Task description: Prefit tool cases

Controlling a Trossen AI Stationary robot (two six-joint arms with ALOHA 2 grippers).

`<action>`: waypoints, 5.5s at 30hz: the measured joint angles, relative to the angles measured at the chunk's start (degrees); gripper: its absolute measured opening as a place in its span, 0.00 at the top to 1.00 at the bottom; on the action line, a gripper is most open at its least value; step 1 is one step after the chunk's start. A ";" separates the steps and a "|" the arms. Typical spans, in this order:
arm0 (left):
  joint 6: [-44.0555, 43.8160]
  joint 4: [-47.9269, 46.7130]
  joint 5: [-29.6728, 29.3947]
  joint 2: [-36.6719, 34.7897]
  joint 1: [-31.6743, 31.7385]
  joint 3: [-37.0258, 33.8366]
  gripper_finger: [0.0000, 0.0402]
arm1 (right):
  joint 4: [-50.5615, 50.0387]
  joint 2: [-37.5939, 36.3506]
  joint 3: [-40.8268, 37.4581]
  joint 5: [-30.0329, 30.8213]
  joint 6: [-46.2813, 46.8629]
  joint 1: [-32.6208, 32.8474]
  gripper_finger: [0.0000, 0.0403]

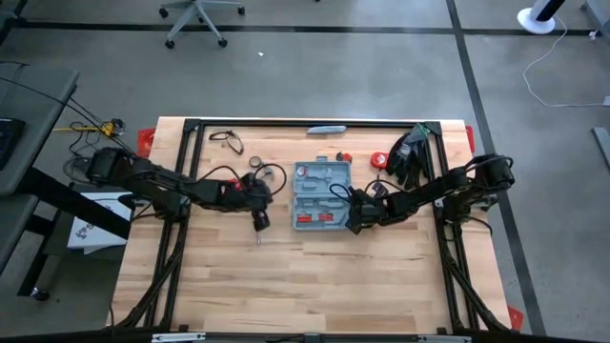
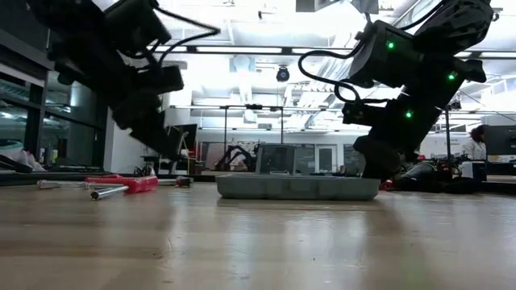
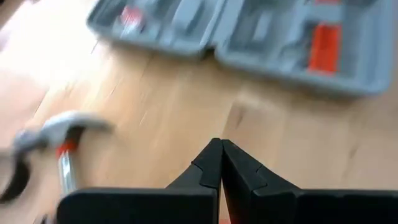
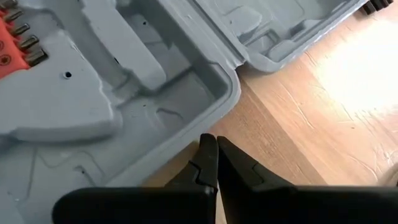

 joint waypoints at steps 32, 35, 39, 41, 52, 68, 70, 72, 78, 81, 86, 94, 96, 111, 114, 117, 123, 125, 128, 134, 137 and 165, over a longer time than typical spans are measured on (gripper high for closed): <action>-17.55 -10.58 9.11 0.66 -16.57 -0.07 1.00 | -1.60 -0.07 -0.07 0.39 0.00 0.83 1.00; -17.91 -10.32 8.23 0.66 -16.55 -0.07 1.00 | -1.62 -0.07 -0.09 0.39 0.00 0.83 1.00; -18.91 -10.07 6.07 1.57 -16.11 -0.07 1.00 | -1.60 -0.07 -0.09 0.39 0.00 0.83 1.00; -18.95 -9.33 5.85 3.25 -15.36 -0.07 1.00 | -1.60 -0.07 -0.09 0.39 0.00 0.85 1.00; -12.89 2.52 5.02 10.32 -11.98 0.00 1.00 | -1.49 -0.07 -0.13 0.63 0.00 0.85 1.00; -18.27 -21.23 4.82 -4.25 -13.33 3.63 1.00 | -1.44 -0.04 -0.13 0.92 -1.07 1.16 1.00; -22.43 -26.12 4.31 -6.83 -14.11 3.63 0.98 | -1.44 -0.04 -0.13 0.98 -1.07 1.16 1.00; -26.54 -29.78 4.11 -8.99 -15.27 3.63 0.95 | -1.43 -0.04 -0.13 1.14 -1.07 1.16 1.00; -36.66 -29.84 3.64 -9.88 -19.10 3.56 0.75 | -1.55 -0.02 -0.16 2.14 -1.47 1.16 1.00; -41.30 -29.40 3.47 -7.82 -20.33 3.56 0.64 | -1.54 0.00 -0.17 2.23 -1.52 1.16 1.00; -46.15 -29.34 4.82 -1.22 -21.82 3.54 0.50 | -1.53 0.00 -0.17 2.34 -2.05 1.16 1.00; -50.85 -28.08 2.21 10.25 -23.20 4.38 0.48 | -1.43 0.00 -0.17 2.38 -2.40 1.16 1.00; -50.50 -26.87 0.39 10.64 -23.76 4.39 0.53 | -1.37 0.00 -0.17 2.47 -2.40 1.16 1.00; -44.54 -27.29 -4.52 7.51 -24.02 4.04 0.85 | -0.55 0.00 -0.15 3.06 -1.07 1.44 1.00; -41.96 -28.38 -6.39 5.83 -23.53 4.56 0.85 | -0.59 -0.35 -0.15 4.81 -1.07 1.97 1.00; -38.24 -26.22 -8.63 4.14 -22.19 5.74 0.85 | -0.53 -2.19 -0.15 6.22 -1.09 2.32 1.00; -19.68 -8.75 -6.99 4.24 -16.35 5.92 0.85 | -1.01 -7.23 -0.13 9.00 -3.32 2.29 1.00; -12.48 -2.01 -4.42 4.69 -13.82 5.90 0.85 | -1.53 -8.86 -0.13 10.11 -3.92 2.29 1.00; -3.30 7.88 -0.08 5.06 -9.95 5.90 0.85 | -1.80 -11.21 -0.13 12.20 -4.10 2.34 1.00; 5.88 19.26 9.14 7.33 -2.87 6.45 0.85 | -1.82 -15.95 -0.13 17.90 -4.58 3.22 1.00; 8.27 20.04 14.17 10.83 -0.63 9.18 0.85 | -1.58 -18.39 -0.13 20.30 -5.53 3.73 1.00; 11.73 11.45 21.28 30.17 0.39 24.55 0.61 | -1.48 -24.03 -0.13 18.91 -8.94 3.74 1.00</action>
